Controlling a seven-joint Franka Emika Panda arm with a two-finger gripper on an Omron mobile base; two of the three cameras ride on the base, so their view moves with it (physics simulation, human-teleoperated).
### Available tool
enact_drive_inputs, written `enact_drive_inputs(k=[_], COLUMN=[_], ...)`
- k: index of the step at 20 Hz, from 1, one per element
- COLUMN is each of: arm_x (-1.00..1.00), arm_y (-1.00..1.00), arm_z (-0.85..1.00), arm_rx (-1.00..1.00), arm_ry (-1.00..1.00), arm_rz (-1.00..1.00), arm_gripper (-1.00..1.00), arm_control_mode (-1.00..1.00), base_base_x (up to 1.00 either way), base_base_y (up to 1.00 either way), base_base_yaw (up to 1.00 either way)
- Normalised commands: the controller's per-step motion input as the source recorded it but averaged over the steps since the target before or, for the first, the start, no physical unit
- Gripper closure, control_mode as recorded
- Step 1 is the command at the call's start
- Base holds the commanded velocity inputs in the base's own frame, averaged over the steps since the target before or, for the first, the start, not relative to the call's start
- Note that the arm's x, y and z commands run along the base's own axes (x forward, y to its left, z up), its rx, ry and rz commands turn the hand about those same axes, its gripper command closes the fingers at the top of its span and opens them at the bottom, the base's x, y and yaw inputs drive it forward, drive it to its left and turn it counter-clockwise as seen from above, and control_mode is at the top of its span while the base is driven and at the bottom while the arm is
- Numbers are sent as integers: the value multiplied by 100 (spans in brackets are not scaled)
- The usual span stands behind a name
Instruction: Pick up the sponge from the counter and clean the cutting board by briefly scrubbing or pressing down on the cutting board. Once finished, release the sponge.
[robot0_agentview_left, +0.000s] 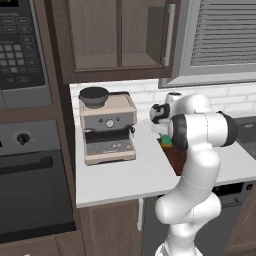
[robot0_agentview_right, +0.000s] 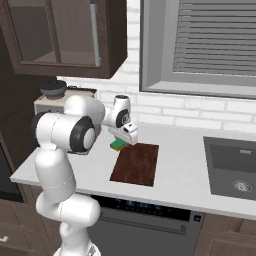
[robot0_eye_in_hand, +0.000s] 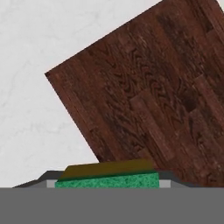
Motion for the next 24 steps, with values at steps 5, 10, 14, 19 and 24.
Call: enact_drive_inputs(k=[5, 10, 14, 19, 24], arm_x=[8, 20, 20, 11, 0], arm_y=[-25, -1, 0, -2, 0], arm_z=[0, 0, -11, -16, -10], arm_rx=[0, 0, 0, 0, 0], arm_ry=[0, 0, 0, 0, 0], arm_rz=[11, 20, 27, 25, 0], arm_gripper=[100, 100, 100, 100, 100], arm_control_mode=[-100, -100, -100, -100, -100], base_base_x=[0, 0, 0, 0, 0], base_base_y=[0, 0, 0, 0, 0], base_base_yaw=[0, 0, 0, 0, 0])
